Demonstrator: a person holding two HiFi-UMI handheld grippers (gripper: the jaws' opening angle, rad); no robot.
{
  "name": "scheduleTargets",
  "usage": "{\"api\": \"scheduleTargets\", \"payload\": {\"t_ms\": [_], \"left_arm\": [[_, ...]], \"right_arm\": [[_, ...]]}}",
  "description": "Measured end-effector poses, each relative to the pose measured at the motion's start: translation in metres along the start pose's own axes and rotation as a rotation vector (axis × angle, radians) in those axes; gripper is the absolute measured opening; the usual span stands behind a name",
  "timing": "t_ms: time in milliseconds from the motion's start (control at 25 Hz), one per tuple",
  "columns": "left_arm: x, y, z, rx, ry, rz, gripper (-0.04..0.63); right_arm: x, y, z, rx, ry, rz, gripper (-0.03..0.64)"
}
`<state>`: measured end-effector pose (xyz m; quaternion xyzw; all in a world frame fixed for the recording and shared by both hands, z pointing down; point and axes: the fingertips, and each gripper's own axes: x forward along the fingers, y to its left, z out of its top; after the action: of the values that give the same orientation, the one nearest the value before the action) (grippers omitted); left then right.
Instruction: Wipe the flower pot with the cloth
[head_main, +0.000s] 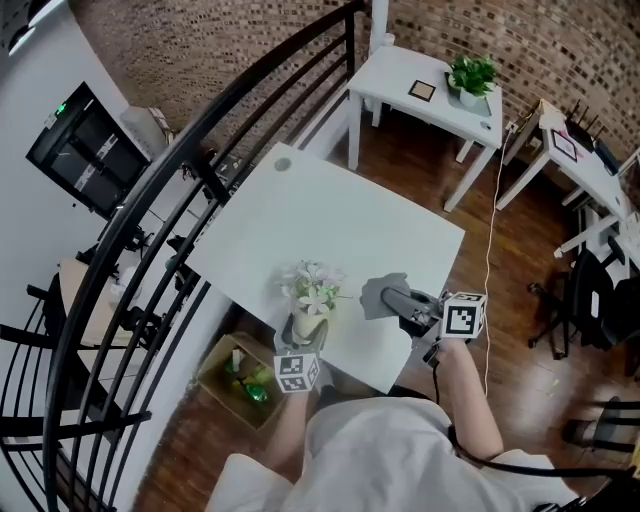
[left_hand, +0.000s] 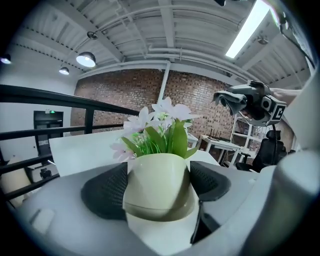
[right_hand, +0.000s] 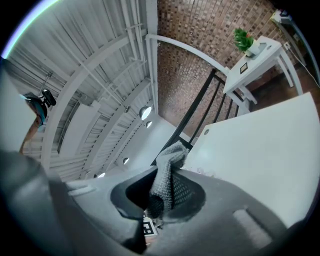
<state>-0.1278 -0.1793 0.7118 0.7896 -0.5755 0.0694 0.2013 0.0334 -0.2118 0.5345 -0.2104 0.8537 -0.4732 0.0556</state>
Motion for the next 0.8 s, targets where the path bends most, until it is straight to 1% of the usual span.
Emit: {"api": "scheduleTargets", "payload": {"t_ms": [80, 160, 240, 360, 480, 560, 600, 640, 680, 800], "left_arm": [[-0.002, -0.003, -0.004, 0.015, 0.013, 0.005, 0.414], [-0.006, -0.004, -0.013, 0.025, 0.039, 0.019, 0.405], [-0.012, -0.005, -0.027, 0.018, 0.071, 0.032, 0.399], [-0.014, -0.007, -0.048, 0.013, 0.114, 0.036, 0.391], [-0.012, -0.005, -0.059, 0.023, 0.124, 0.043, 0.388], [-0.010, -0.006, -0.065, 0.017, 0.133, 0.042, 0.391], [-0.008, -0.008, -0.071, 0.008, 0.151, 0.039, 0.417], [-0.006, -0.011, -0.077, -0.001, 0.172, 0.036, 0.480], [-0.005, -0.014, -0.083, -0.006, 0.190, 0.036, 0.510], [-0.013, -0.020, -0.089, -0.030, 0.190, 0.068, 0.528]], "right_arm": [[-0.001, -0.002, -0.001, 0.009, 0.004, 0.001, 0.009], [-0.004, -0.003, -0.001, -0.017, 0.010, -0.012, 0.009], [-0.008, -0.002, 0.000, -0.052, 0.014, -0.021, 0.009], [-0.016, -0.001, 0.000, -0.055, 0.005, -0.020, 0.009], [-0.020, 0.000, -0.005, -0.050, 0.013, -0.012, 0.009], [-0.023, 0.000, -0.012, -0.048, 0.033, -0.002, 0.009], [-0.027, -0.001, -0.013, -0.054, 0.045, -0.004, 0.009], [-0.030, -0.004, -0.013, -0.059, 0.053, -0.005, 0.009], [-0.034, -0.006, -0.013, -0.061, 0.059, -0.005, 0.009], [-0.039, -0.009, -0.011, -0.052, 0.070, 0.019, 0.009]]}}
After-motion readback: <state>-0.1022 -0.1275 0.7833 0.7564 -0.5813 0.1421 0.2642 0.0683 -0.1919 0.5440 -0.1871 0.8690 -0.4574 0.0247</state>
